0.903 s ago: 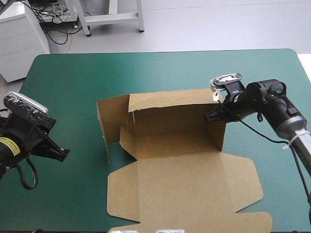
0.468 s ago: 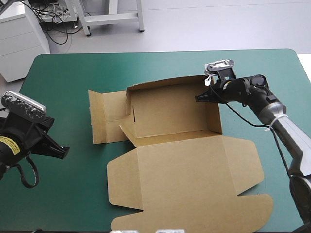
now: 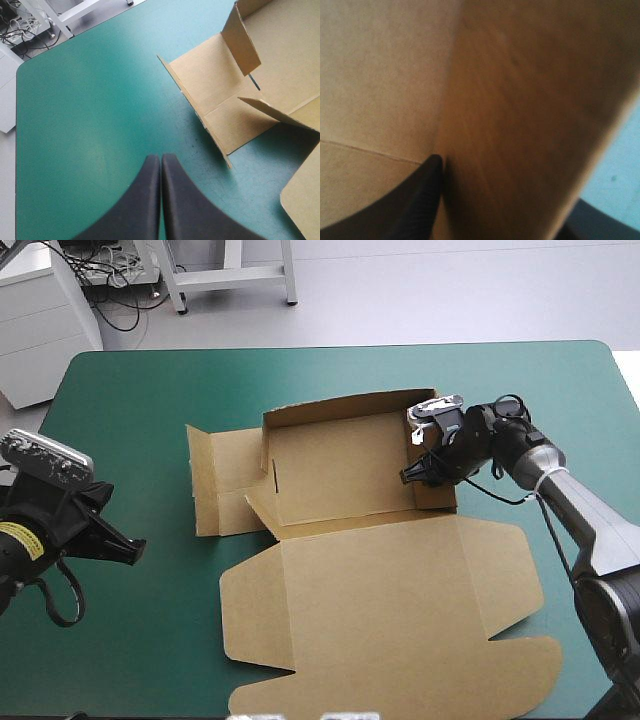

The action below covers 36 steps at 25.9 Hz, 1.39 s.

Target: Fold the box

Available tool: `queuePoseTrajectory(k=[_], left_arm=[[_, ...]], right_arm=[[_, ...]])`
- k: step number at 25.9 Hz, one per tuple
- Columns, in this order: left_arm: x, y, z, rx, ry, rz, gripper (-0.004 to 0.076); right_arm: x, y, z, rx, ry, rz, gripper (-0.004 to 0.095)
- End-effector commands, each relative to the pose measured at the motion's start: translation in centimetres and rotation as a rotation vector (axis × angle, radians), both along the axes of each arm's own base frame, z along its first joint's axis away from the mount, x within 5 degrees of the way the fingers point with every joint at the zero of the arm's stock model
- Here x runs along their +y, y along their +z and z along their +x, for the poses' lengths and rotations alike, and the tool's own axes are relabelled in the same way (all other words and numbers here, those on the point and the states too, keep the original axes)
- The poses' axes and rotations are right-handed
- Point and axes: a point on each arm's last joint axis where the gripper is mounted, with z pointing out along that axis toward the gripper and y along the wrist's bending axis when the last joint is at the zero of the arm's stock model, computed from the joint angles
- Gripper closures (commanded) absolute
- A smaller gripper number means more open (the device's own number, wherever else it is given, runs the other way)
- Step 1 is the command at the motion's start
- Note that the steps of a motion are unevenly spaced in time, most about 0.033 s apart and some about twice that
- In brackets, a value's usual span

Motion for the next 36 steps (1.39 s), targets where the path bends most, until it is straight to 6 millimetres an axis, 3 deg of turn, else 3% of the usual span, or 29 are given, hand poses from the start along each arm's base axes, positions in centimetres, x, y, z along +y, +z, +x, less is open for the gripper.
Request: queuePoseTrajectory(k=[1,4,8,9,16,21,30,36], left_arm=[[0.0,1.2,0.0,-0.084,-0.001,-0.034,0.0733],[0.0,1.2,0.0,-0.084,-0.001,-0.034,0.0733],[0.0,1.2,0.0,-0.084,-0.001,-0.034,0.0733],[0.0,1.2,0.0,-0.084,-0.001,-0.034,0.0733],[0.0,1.2,0.0,-0.087,-0.002,-0.035,0.0735],[0.1,1.2,0.0,-0.085,0.005,-0.039,0.0736],[0.1,1.2,0.0,-0.085,0.005,-0.039,0.0736],[0.0,1.2,0.1,-0.085,0.004,-0.039,0.0736]], right_arm=[[0.0,4.3,-0.2,-0.096,0.015,0.024,0.0206],[0.0,6.4,-0.2,-0.11,0.02,0.026,0.0119],[0.0,9.5,-0.3,-0.138,0.034,0.031,0.0122],[-0.1,11.1,-0.5,-0.151,0.037,0.034,0.0122],[-0.5,15.5,-1.3,-0.222,0.035,0.025,0.0122],[-0.5,14.4,0.0,-0.187,0.022,0.011,0.0122],[-2.0,8.6,4.6,-0.033,-0.042,0.036,0.0167],[-1.7,5.8,6.7,-0.01,-0.054,0.052,0.0209]])
